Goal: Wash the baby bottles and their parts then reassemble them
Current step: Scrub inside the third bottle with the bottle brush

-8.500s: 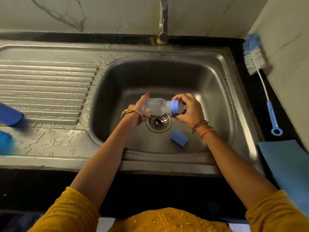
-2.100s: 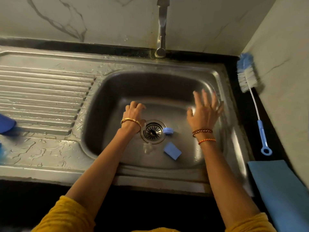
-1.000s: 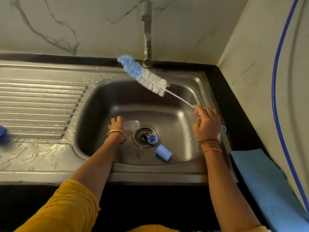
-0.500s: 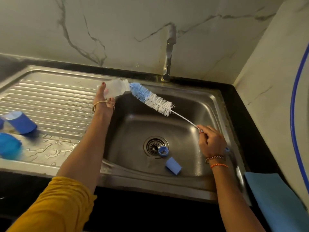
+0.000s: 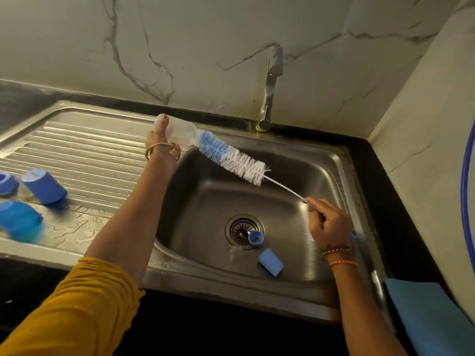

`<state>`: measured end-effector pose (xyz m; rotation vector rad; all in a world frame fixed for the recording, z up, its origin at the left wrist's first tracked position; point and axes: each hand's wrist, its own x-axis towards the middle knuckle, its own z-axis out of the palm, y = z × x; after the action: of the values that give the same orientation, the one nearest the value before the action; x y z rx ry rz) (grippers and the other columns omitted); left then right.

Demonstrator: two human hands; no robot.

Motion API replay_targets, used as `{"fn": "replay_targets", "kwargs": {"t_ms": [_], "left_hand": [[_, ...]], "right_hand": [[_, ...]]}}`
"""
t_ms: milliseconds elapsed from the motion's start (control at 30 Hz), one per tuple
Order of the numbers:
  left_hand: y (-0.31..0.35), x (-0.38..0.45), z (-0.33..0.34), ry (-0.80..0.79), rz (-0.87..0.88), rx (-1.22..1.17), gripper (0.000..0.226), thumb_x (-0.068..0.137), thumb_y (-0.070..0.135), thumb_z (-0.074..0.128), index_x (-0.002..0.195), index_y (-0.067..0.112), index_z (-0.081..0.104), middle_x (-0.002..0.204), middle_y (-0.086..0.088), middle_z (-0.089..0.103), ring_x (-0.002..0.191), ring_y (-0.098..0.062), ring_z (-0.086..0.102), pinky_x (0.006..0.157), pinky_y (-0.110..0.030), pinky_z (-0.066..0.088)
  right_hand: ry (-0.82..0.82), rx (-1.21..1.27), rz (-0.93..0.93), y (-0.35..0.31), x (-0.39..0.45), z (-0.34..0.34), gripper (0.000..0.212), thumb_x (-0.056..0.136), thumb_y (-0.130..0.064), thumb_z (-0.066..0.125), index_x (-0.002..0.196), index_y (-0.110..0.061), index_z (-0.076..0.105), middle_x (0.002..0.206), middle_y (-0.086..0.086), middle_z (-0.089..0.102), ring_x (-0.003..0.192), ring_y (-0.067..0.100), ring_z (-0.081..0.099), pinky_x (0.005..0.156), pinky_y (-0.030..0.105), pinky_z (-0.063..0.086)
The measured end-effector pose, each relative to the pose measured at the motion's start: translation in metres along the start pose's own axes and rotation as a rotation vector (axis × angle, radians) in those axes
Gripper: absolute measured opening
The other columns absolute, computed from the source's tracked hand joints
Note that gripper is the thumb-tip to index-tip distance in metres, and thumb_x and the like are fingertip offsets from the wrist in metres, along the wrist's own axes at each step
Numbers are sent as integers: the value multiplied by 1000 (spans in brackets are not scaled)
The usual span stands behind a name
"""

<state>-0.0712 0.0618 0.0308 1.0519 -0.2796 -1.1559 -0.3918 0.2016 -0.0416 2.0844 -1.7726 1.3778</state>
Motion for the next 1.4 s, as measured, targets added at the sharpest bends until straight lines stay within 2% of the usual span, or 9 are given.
{"fn": "replay_targets", "kwargs": {"t_ms": [200,333,467,667,800,933,1133,1233,1400], "left_hand": [[-6,0,4,-152,-23,16,49,89,27,56,132,6,40,122,-16,50,96,-25,57,55,-34,53],[-15,-6,1,-204,54,115,68,78,33,65,133,4,37,121,-13,47,94,-20,56,59,-28,52],[-38,-19,-7,-341,112,119,103,57,42,72,139,0,27,115,-19,43,89,-23,54,61,-29,53],[-53,-15,-23,-535,68,-48,74,40,50,87,93,6,59,72,-2,64,64,-12,63,58,-26,54],[-63,-19,-28,-293,35,-145,114,24,49,89,119,4,45,95,-10,56,80,-18,58,71,-32,53],[-66,-21,-34,-77,31,-264,118,35,40,79,137,4,34,130,-20,49,100,-25,56,76,-34,54],[-67,-19,-33,-192,14,-170,141,21,49,91,140,5,29,134,-23,45,113,-35,54,87,-40,53],[-53,-29,-23,-276,32,-137,134,17,49,90,132,6,37,114,-14,53,97,-24,58,79,-34,54],[-38,-39,-15,-429,-10,-194,113,14,47,90,112,10,47,92,-7,55,78,-16,59,68,-28,54]], "right_hand": [[18,-157,-164,1,-2,2,30,87,-18,47,91,-3,73,79,7,71,63,16,65,59,14,43],[-85,-175,-143,-5,-5,14,33,87,-21,43,93,-9,72,75,6,70,55,21,63,46,27,51],[-284,-73,235,-29,-4,17,31,89,-26,43,87,-18,73,64,1,66,59,21,59,53,25,45],[-970,588,1018,-27,11,2,28,92,-17,47,70,-15,65,45,-7,39,32,1,23,34,12,12],[-784,470,764,-27,7,10,12,85,-7,59,81,-19,60,63,-4,54,44,3,42,36,12,28],[-387,47,373,-16,0,13,15,72,-15,76,69,-16,62,65,-4,59,63,15,56,53,17,42],[-71,-283,17,-12,-4,6,28,81,-37,62,68,-14,67,60,4,61,51,23,55,42,24,36],[-237,-124,297,-24,-3,7,34,88,-35,60,63,-13,67,53,5,59,50,20,52,45,23,31],[-860,641,1038,-27,5,3,47,94,-41,44,56,-15,52,38,-10,37,31,-1,28,32,11,19]]}}
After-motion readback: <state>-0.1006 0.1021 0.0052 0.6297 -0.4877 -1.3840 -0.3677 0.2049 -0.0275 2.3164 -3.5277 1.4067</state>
